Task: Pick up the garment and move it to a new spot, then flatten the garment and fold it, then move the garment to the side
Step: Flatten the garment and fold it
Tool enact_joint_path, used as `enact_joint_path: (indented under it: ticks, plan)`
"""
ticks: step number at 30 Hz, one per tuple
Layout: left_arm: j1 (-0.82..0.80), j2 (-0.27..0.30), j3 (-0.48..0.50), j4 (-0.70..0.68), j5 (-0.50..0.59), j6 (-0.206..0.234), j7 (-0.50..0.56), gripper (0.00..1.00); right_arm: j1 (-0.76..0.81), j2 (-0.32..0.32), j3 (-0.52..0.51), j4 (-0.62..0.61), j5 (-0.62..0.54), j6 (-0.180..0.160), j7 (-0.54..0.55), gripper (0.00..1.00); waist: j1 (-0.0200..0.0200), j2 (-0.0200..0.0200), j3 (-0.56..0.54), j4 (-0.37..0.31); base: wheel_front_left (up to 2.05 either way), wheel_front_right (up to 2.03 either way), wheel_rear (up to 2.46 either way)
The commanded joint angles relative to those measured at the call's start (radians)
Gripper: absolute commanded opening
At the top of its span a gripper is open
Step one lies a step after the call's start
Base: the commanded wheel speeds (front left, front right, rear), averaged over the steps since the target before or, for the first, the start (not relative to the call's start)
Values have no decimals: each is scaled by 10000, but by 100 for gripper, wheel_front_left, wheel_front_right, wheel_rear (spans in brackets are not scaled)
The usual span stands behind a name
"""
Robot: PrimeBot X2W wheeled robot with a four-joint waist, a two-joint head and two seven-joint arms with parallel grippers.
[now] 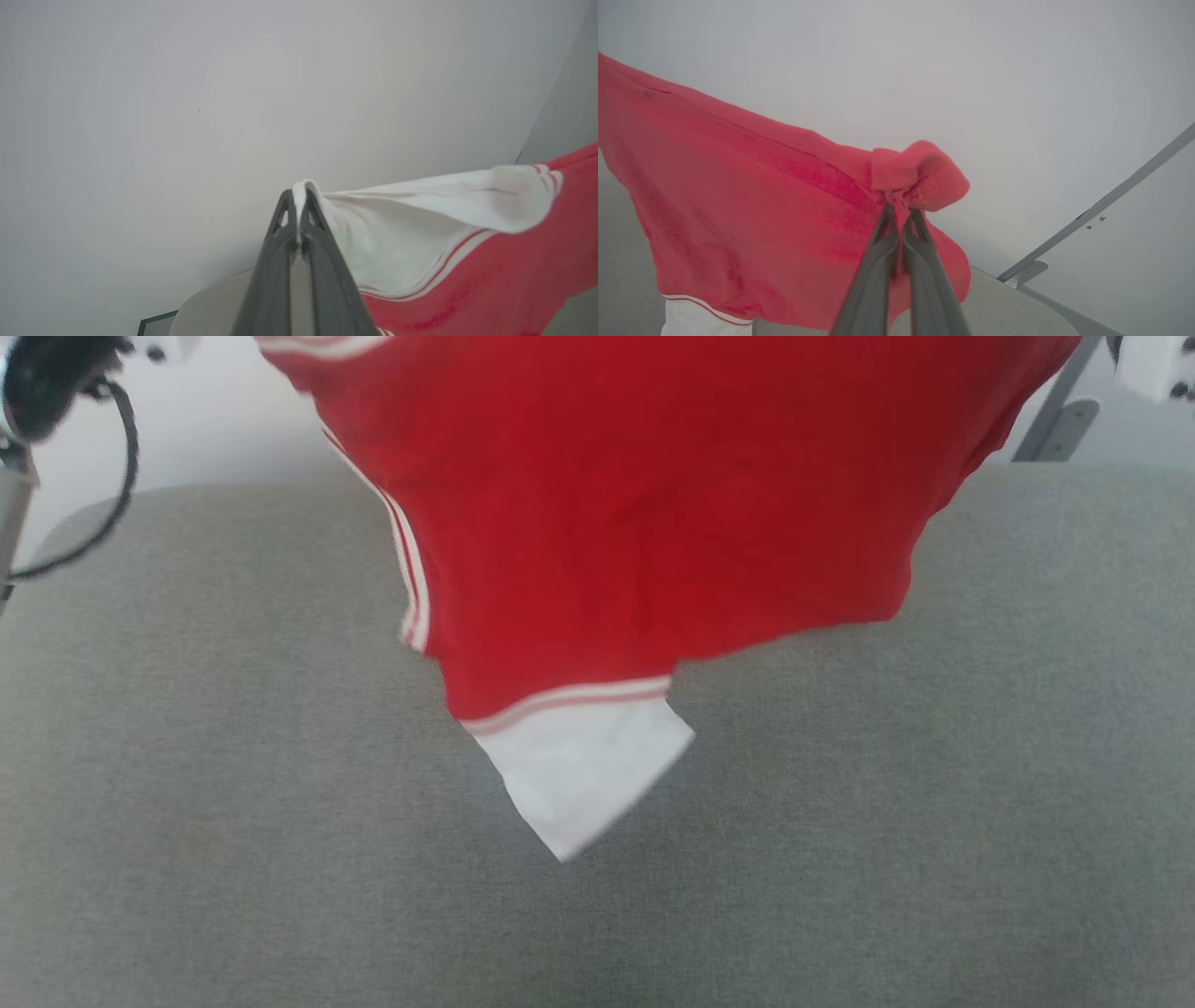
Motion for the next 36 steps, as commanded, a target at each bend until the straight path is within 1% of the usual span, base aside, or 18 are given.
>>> enact_joint_path:
  ticks: [1, 6, 11, 14, 15, 20, 21, 23, 24, 26, 30, 33, 36]
  plan:
    - [-388, -81, 60, 280, 227, 2, -392, 0, -186, 170, -129, 188, -178, -14, -212, 0, -1, 0, 203, -128, 0, 0, 0]
    - [-1332, -538, 147, 1204, 697, 66, -1781, 0, -765, 629, -313, 999, -721, -14, -1079, 0, -1, 0, 914, -244, 0, 0, 0]
    - [-2538, -1034, 252, 2249, 1168, 166, -3420, 0, -1726, 1151, -195, 2156, -1420, -14, -2497, 0, -1, 0, 1847, -254, 0, 0, 0]
    - [-3333, -1241, 279, 2793, 1625, 285, -4624, 0, -2459, 1396, -104, 2909, -2055, -16, -3748, 0, -1, 0, 2319, -216, 0, 0, 0]
    - [-3333, -1241, 279, 2793, 1625, 285, -4624, 0, -2459, 1396, -104, 2909, -2055, -16, -3748, 0, -1, 0, 2319, -216, 0, 0, 0]
    - [-4591, -1500, 348, 3416, 2223, 438, -6936, 0, -3575, 1805, -81, 4097, -3402, -14, -6348, 0, -1, 0, 2846, -100, 0, 0, 0]
    - [-4766, -1568, 362, 3511, 2296, 430, -7386, 0, -3738, 1866, -106, 4351, -3597, -14, -6727, 0, -1, 0, 2904, -53, 0, 0, 0]
    - [-5001, -1702, 367, 3634, 2368, 267, -7983, 0, -3955, 2024, -34, 4811, -4001, -14, -7308, 0, -1, 0, 2988, 39, 0, 0, 0]
    - [-5013, -1750, 290, 3667, 2456, 131, -8127, 0, -3991, 2115, 11, 5036, -4120, -15, -7465, 0, -1, 0, 3005, 85, 0, 0, 0]
    - [-4754, -1859, 278, 3814, 2404, -102, -8260, 0, -3813, 2301, 158, 5357, -4060, -15, -7448, 0, -1, 0, 2999, 192, 0, 0, 0]
    - [-3904, -1959, 28, 4397, 2346, -645, -8293, 0, -3116, 2366, 668, 5608, -3507, -15, -6917, 0, -1, 0, 2906, 362, 0, 0, 0]
    - [-3095, -2037, -233, 4993, 2083, -1140, -7712, 0, -2387, 2221, 1054, 5475, -2859, -15, -6313, 0, -1, 0, 2770, 505, 0, 0, 0]
    - [-2286, -2170, -288, 5362, 1686, -1445, -7079, 0, -1586, 2033, 1354, 5122, -2086, -15, -5727, 0, -1, 0, 2603, 627, 0, 0, 0]
